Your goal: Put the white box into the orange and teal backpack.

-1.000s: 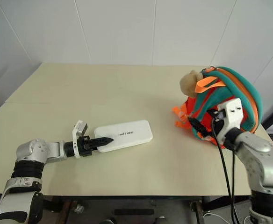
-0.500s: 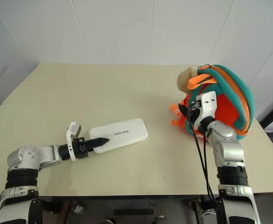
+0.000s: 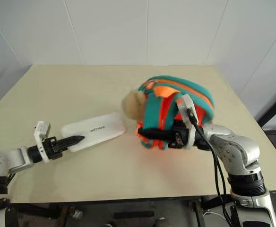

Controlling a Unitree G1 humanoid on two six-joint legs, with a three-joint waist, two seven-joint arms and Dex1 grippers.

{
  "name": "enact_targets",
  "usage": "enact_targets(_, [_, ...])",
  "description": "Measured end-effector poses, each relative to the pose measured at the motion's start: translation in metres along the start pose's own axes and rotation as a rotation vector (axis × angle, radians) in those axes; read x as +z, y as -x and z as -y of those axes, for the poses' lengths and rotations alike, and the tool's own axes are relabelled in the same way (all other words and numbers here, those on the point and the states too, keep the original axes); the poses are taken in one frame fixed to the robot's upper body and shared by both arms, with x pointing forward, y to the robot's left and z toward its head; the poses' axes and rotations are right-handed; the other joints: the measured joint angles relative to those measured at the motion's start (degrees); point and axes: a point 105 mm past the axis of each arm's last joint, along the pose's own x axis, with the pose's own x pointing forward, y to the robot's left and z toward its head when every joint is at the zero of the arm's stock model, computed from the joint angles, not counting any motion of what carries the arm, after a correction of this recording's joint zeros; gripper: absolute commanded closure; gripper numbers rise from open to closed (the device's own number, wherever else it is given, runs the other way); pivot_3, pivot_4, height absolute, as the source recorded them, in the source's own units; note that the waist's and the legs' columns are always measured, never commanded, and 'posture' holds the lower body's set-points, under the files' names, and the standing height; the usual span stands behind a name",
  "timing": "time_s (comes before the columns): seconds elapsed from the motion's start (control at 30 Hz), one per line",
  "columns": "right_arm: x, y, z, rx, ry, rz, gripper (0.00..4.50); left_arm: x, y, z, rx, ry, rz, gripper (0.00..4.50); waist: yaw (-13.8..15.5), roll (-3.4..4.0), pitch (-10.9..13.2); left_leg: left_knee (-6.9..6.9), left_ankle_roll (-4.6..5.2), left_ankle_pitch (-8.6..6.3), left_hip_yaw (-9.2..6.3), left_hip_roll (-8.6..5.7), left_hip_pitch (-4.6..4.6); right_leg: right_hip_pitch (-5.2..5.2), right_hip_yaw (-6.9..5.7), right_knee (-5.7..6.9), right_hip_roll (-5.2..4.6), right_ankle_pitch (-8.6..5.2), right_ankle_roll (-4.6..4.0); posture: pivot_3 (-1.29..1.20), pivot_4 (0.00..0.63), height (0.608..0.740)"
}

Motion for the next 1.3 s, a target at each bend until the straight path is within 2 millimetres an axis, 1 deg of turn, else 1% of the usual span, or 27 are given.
enact_targets(0.1, [0.002, -0.002, -0.009, 0.065, -0.029, -0.036, 4.47, 0.010, 0.003, 0.017, -0.049, -0.127, 0.052, 3.17, 0.9, 0.00, 0.0, 0.01, 0.00, 0.00, -0.01, 0.00, 0.00, 0.00, -0.03, -0.02, -0.01, -0.01, -0.02, 0.00, 0.150, 0.740])
enact_targets(0.17, [-0.005, 0.003, -0.009, 0.074, -0.056, -0.085, 4.47, 0.013, 0.008, 0.030, -0.092, -0.207, 0.089, 3.17, 1.3, -0.01, 0.0, 0.02, 0.01, -0.03, 0.02, -0.01, -0.01, 0.02, -0.03, -0.14, -0.04, -0.01, -0.02, 0.00, 0.150, 0.740])
enact_targets(0.23, [-0.010, 0.012, 0.001, 0.044, -0.090, -0.106, 4.47, 0.012, 0.012, 0.044, -0.142, -0.281, 0.111, 3.17, 1.5, -0.03, 0.0, 0.02, 0.02, -0.06, 0.03, -0.01, -0.01, 0.06, -0.04, -0.28, -0.04, 0.00, -0.02, 0.00, 0.150, 0.740])
enact_targets(0.37, [-0.023, 0.035, 0.024, -0.047, -0.140, -0.145, 4.47, 0.009, 0.014, 0.062, -0.176, -0.432, 0.123, 3.17, 1.5, -0.03, 0.0, 0.02, 0.03, -0.09, 0.06, -0.01, -0.02, 0.06, -0.03, -0.35, -0.04, 0.00, -0.02, 0.00, 0.150, 0.740])
enact_targets(0.43, [-0.026, 0.039, 0.030, -0.060, -0.138, -0.157, 4.47, 0.012, 0.013, 0.070, -0.194, -0.503, 0.139, 3.17, 1.5, -0.03, 0.0, 0.01, 0.03, -0.10, 0.06, 0.00, -0.02, 0.06, -0.03, -0.35, -0.03, 0.00, -0.02, 0.00, 0.150, 0.740])
enact_targets(0.5, [-0.024, 0.038, 0.032, -0.055, -0.123, -0.171, 4.47, 0.017, 0.008, 0.074, -0.200, -0.575, 0.148, 3.17, 1.4, -0.03, 0.0, 0.02, 0.03, -0.10, 0.06, -0.01, -0.02, 0.06, -0.03, -0.35, -0.03, 0.00, -0.02, 0.00, 0.150, 0.740])
enact_targets(0.7, [-0.027, 0.034, 0.031, -0.025, -0.119, -0.181, 4.47, 0.017, -0.011, 0.077, -0.231, -0.729, 0.098, 3.17, 1.4, -0.03, 0.0, 0.02, 0.03, -0.10, 0.06, -0.01, -0.04, 0.07, -0.03, -0.36, -0.02, 0.00, -0.01, 0.00, 0.150, 0.740])
enact_targets(0.8, [-0.028, 0.034, 0.032, -0.033, -0.116, -0.189, 4.47, 0.013, -0.015, 0.081, -0.258, -0.851, 0.012, 3.17, 1.5, -0.03, 0.0, 0.02, 0.04, -0.12, 0.08, -0.01, -0.04, 0.07, -0.03, -0.39, -0.02, 0.00, -0.01, 0.00, 0.150, 0.740])
enact_targets(0.87, [-0.029, 0.034, 0.032, -0.037, -0.116, -0.191, 4.47, 0.008, -0.017, 0.083, -0.287, -0.956, -0.080, 3.17, 1.4, -0.02, 0.0, 0.01, 0.03, -0.13, 0.09, -0.01, -0.03, 0.07, -0.03, -0.41, -0.02, -0.01, -0.03, 0.00, 0.150, 0.740])
enact_targets(1.1, [-0.032, 0.032, 0.033, -0.041, -0.117, -0.195, 4.47, 0.009, -0.046, 0.091, -0.389, -1.137, -0.238, 3.17, 1.6, -0.02, 0.0, 0.02, 0.05, -0.14, 0.08, 0.00, -0.06, 0.08, -0.03, -0.41, 0.02, -0.02, -0.01, 0.00, 0.150, 0.740])
enact_targets(1.2, [-0.032, 0.029, 0.034, -0.033, -0.114, -0.188, 4.47, 0.017, -0.067, 0.094, -0.375, -1.215, -0.308, 3.17, 1.6, -0.02, 0.0, 0.06, 0.06, -0.14, 0.07, -0.01, -0.06, 0.09, -0.02, -0.35, 0.03, -0.04, 0.03, 0.00, 0.150, 0.740])
enact_targets(1.27, [-0.032, 0.028, 0.034, -0.032, -0.113, -0.185, 4.47, 0.020, -0.081, 0.095, -0.375, -1.225, -0.326, 3.17, 1.6, -0.02, 0.0, 0.09, 0.08, -0.15, 0.07, -0.01, -0.07, 0.11, -0.02, -0.34, 0.03, -0.05, 0.05, 0.00, 0.150, 0.740])
enact_targets(1.3, [-0.032, 0.028, 0.034, -0.035, -0.111, -0.185, 4.47, 0.020, -0.093, 0.095, -0.378, -1.212, -0.330, 3.17, 1.6, -0.02, 0.0, 0.13, 0.09, -0.16, 0.07, -0.01, -0.06, 0.11, -0.02, -0.31, 0.04, -0.06, 0.07, 0.00, 0.150, 0.740])
